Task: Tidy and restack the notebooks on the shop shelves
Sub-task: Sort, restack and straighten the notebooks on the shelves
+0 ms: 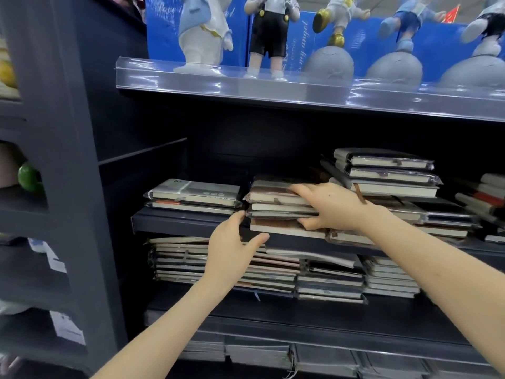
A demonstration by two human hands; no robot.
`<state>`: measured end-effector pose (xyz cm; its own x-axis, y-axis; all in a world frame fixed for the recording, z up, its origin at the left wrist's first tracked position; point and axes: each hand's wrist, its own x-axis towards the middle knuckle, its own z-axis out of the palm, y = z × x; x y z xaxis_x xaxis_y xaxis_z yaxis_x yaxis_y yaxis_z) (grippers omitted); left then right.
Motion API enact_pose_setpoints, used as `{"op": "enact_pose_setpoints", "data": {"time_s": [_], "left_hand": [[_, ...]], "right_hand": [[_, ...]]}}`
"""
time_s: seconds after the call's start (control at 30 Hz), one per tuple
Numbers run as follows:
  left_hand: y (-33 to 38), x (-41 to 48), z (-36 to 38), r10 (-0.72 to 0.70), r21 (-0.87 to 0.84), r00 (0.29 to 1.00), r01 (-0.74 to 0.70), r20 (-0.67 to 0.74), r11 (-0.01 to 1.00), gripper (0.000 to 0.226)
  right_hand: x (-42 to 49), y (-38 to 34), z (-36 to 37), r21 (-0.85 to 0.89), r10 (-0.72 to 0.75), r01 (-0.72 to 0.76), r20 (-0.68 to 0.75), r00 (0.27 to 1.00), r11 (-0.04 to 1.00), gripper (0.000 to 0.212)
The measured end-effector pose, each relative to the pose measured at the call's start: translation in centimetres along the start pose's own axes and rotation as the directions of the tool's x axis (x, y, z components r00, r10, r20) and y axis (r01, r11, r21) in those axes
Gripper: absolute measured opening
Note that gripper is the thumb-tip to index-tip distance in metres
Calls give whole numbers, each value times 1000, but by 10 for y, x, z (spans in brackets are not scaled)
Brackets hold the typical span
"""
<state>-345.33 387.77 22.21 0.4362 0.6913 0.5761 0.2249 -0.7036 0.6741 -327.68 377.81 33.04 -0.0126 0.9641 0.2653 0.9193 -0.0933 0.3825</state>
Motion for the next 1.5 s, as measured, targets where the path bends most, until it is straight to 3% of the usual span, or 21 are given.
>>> {"op": "enact_pose_setpoints", "data": {"time_s": [0.27,0.63,0.77,0.93,1.23,1.4,1.5], "left_hand": [[-5,13,10,-11,20,995,13,-102,1000,66],[-11,22,8,164,347,985,-136,-53,928,52],[-14,24,1,154,249,988,-154,19,956,64],[-3,25,-3,26,51,999,-24,-22,998,93],[-10,38,-7,142,96,988,-135,-68,986,70],[-11,52,-3,95,201,994,-81,-61,976,66],[-4,58,-6,120,458,992,-89,-39,884,62]], "right_hand": [[5,-5,9,-96,-45,45,1,999,994,67],[-1,-5,13,-159,-85,79,-29,996,984,74],[-7,-13,16,-165,-24,18,-33,999,986,96],[3,-11,13,-219,-73,71,-1,997,973,83],[19,-11,10,-192,-103,100,-2,995,976,72],[38,-12,15,-177,-70,75,34,997,981,69],[42,-12,17,-175,-13,25,68,998,984,67]]}}
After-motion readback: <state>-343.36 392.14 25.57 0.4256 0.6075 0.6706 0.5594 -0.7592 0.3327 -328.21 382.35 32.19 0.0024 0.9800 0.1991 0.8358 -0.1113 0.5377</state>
